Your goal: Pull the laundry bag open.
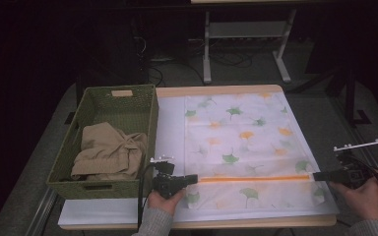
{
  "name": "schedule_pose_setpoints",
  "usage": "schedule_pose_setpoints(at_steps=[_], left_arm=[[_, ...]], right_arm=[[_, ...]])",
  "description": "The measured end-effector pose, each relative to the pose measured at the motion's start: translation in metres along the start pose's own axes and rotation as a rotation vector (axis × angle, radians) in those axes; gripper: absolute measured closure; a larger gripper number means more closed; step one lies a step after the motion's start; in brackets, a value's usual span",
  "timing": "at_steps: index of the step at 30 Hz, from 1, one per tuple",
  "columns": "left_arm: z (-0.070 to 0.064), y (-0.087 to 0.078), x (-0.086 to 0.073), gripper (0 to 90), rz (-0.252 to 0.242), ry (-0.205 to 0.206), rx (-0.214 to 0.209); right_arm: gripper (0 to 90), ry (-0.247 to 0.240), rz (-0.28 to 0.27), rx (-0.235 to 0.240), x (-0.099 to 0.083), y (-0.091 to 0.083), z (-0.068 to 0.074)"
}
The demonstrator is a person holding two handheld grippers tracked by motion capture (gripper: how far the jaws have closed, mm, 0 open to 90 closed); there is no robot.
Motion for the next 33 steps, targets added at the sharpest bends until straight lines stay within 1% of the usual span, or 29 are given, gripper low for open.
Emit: schedule_pose_setpoints(at_steps=[2,9,12,16,19,22,23,25,27,29,31,33], left_arm=[[0.0,-0.002,0.0,89.9,0.0,0.003,0.005],[-0.001,-0.007,0.001,89.9,0.003,0.019,0.023],[0.0,-0.011,0.002,89.9,-0.001,0.021,0.035],[0.0,-0.018,0.003,89.9,-0.015,0.016,0.04],[0.0,-0.02,0.002,89.9,-0.003,0.026,0.056],[-0.001,-0.021,0.002,89.8,-0.002,0.033,0.066],[-0.001,-0.021,0.002,89.8,0.0,0.041,0.08],[-0.001,-0.021,0.001,89.3,0.001,0.048,0.093],[-0.001,-0.02,0.001,88.7,0.004,0.049,0.093],[-0.002,-0.018,0.001,87.5,0.008,0.051,0.093],[-0.003,-0.016,0.001,84.0,0.014,0.055,0.097],[-0.006,-0.014,0.002,80.4,0.017,0.063,0.1]], right_arm=[[84.8,0.008,0.001,-0.002,0.0,0.0,-0.002],[84.8,0.012,-0.001,-0.001,-0.002,-0.001,-0.005],[84.8,0.015,-0.001,-0.003,-0.002,-0.002,-0.005],[84.8,0.021,-0.002,-0.004,-0.003,-0.002,-0.008],[84.8,0.02,0.004,-0.007,-0.004,0.001,-0.007],[84.7,0.013,0.01,-0.008,-0.005,0.004,-0.006],[84.6,0.013,0.009,-0.005,-0.005,0.004,-0.006],[83.0,0.011,0.001,0.013,-0.005,0.004,-0.005],[79.1,0.006,-0.001,0.013,-0.005,0.002,-0.004],[76.0,0.005,-0.025,0.012,-0.004,-0.001,-0.005],[73.7,0.005,-0.035,0.025,-0.004,-0.005,-0.003],[71.9,-0.007,-0.043,0.024,-0.003,-0.008,-0.001]])
Point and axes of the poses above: each handheld gripper's, and its own axes: y roughly forward along the jaws, x roughly out of its top, z roughly to its left, the point moved 5 cm from there along y, roughly forward along the jaws, and after that the axes turned 11 degrees about -x, right-handed, at the moved point
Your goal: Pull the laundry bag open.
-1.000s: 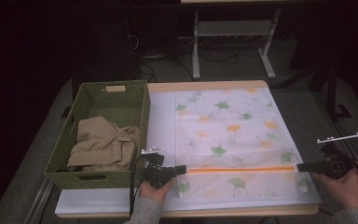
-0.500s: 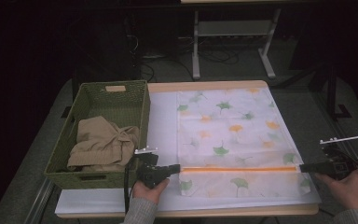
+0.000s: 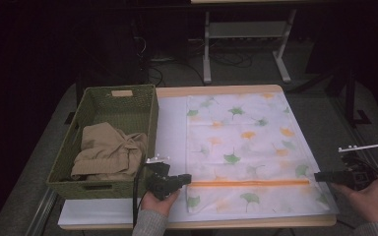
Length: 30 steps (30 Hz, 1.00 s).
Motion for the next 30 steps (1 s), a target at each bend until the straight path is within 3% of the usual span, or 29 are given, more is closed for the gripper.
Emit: schedule_pose_setpoints(at_steps=[2,10,16,30], left_arm=[[-0.003,0.001,0.002,72.9,-0.003,0.013,0.017],[-0.009,0.01,0.01,69.8,0.009,0.029,-0.016],[-0.01,0.007,0.014,65.4,-0.007,0.028,-0.037],[-0.021,0.0,0.024,49.5,0.01,0.05,-0.083]], right_arm=[[70.9,-0.008,-0.012,0.011,0.001,-0.003,0.003],[67.4,-0.045,-0.051,0.038,0.006,-0.009,0.021],[64.1,-0.087,-0.05,0.052,0.012,-0.003,0.039],[56.0,-0.184,-0.073,0.088,0.026,0.003,0.08]])
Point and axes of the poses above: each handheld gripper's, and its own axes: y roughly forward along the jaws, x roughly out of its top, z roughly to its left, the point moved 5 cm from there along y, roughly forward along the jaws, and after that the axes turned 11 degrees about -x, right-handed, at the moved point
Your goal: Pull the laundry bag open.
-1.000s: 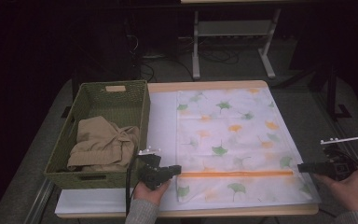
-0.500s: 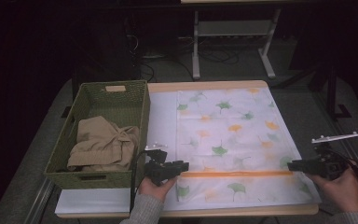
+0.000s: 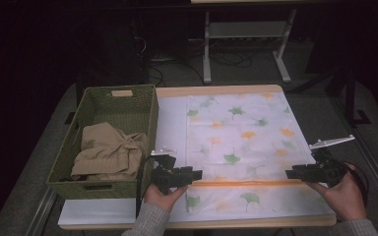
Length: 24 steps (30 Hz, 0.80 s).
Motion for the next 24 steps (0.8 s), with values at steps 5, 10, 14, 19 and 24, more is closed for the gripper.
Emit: schedule_pose_setpoints(at_steps=[5,10,14,19,24], left_arm=[[-0.002,-0.001,0.003,47.5,0.008,0.001,-0.017],[-0.003,-0.004,0.007,45.5,0.015,0.009,-0.022],[-0.003,-0.007,0.01,43.8,0.017,0.011,-0.027],[-0.006,-0.009,0.013,39.0,0.037,0.024,-0.06],[-0.008,-0.012,0.018,34.2,0.063,0.033,-0.087]], right_arm=[[52.7,-0.024,-0.004,0.01,0.004,0.004,0.006],[49.7,-0.06,-0.012,0.018,0.009,0.006,0.012],[47.4,-0.089,-0.022,0.025,0.014,0.008,0.017],[41.7,-0.139,-0.047,0.051,0.022,0.012,0.025],[38.1,-0.186,-0.055,0.054,0.029,0.018,0.032]])
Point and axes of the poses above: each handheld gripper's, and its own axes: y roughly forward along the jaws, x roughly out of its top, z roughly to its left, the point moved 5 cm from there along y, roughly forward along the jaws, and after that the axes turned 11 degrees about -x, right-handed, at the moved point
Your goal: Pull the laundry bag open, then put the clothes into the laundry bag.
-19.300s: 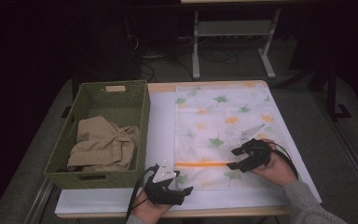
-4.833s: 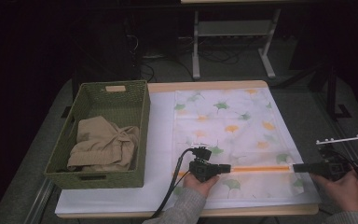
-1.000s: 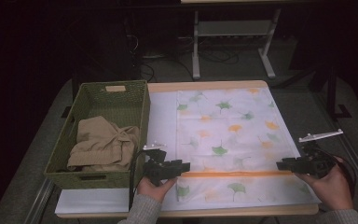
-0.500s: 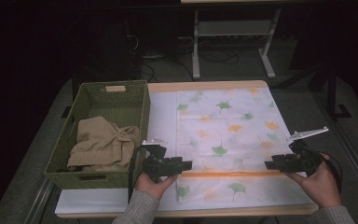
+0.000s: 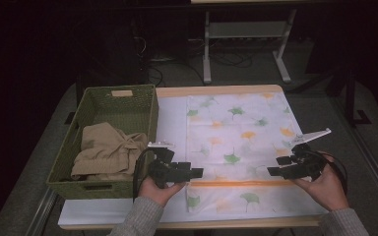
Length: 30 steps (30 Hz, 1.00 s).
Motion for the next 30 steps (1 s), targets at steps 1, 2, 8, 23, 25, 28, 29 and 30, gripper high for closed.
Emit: schedule_pose_setpoints(at_steps=[1,2,8,23,25,28,29,30], left_arm=[[-0.001,-0.001,0.001,33.0,0.008,0.002,-0.009],[-0.002,-0.002,0.002,32.9,0.008,0.01,-0.006],[-0.007,-0.012,0.009,32.2,0.014,0.032,-0.012],[-0.012,-0.049,0.023,26.0,0.047,0.037,-0.101],[-0.009,-0.058,0.025,26.0,0.046,0.036,-0.103],[-0.004,-0.072,0.027,25.9,0.033,0.027,-0.093],[-0.003,-0.077,0.027,25.7,0.03,0.025,-0.089],[-0.001,-0.082,0.028,25.6,0.027,0.025,-0.083]], right_arm=[[37.9,-0.006,-0.003,0.002,0.001,0.001,0.001],[37.7,-0.015,-0.005,0.001,0.002,0.002,0.003],[36.0,-0.048,-0.013,0.016,0.001,0.01,0.01],[32.9,-0.069,-0.014,0.021,-0.001,0.015,0.014],[32.9,-0.065,-0.016,0.018,-0.002,0.014,0.013],[32.8,-0.061,-0.017,0.019,-0.002,0.015,0.011],[32.9,-0.061,-0.014,0.018,-0.002,0.016,0.011],[32.8,-0.063,-0.014,0.018,-0.003,0.016,0.011]])
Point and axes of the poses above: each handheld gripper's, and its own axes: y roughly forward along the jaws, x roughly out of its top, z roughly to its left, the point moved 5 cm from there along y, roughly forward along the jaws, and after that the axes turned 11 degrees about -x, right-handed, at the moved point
